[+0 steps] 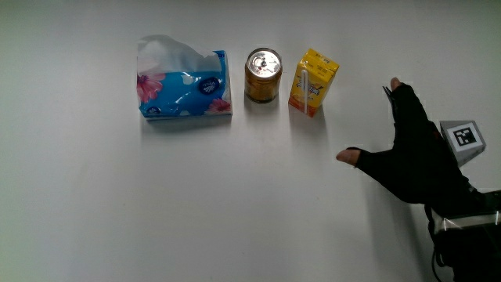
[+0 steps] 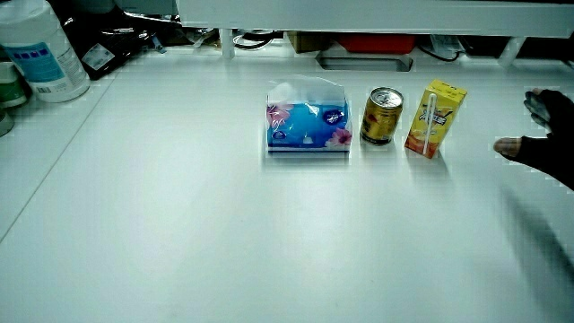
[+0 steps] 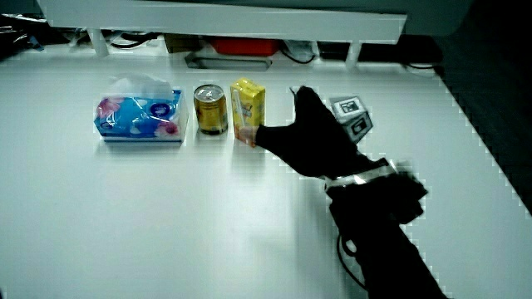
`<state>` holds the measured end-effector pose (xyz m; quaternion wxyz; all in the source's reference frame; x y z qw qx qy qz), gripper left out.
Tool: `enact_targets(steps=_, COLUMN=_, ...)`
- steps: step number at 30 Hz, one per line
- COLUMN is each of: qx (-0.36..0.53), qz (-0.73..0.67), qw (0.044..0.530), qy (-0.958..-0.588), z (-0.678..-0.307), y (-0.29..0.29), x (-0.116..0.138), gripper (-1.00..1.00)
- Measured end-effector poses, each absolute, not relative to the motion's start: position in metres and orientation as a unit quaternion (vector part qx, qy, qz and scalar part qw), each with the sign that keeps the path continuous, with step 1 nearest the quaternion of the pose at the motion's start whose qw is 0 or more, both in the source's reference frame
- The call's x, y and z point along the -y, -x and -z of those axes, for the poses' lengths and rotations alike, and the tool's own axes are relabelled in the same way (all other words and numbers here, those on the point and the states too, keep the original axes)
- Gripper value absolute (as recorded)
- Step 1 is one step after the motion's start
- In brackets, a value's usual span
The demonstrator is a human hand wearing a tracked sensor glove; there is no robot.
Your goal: Place ice redtea
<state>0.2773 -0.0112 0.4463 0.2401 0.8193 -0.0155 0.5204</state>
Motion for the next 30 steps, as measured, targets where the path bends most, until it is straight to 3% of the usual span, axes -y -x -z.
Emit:
enact_targets(steps=4, qx=-0.004, qz=-0.506, qw=0.252, qy=-0.825, z=-0.457, y=-0.273, x=0.022, gripper=0.00)
enact_targets(steps=25, qx=-0.060, qz=-0.603, qw=0.270, qy=-0.748, z=-0.509, y=-0.237, x=0.070, gripper=0.00)
enact_targets(steps=29, qx=-0.067, qz=-0.603, qw=0.271, qy=-0.747, z=-0.522, y=-0.233, x=0.076, gripper=0.00)
enact_targets(steps=30, qx=-0.077, qz=-0.592, qw=0.236, qy=-0.767, z=-0.522, y=-0.231, x=0.077, gripper=0.00)
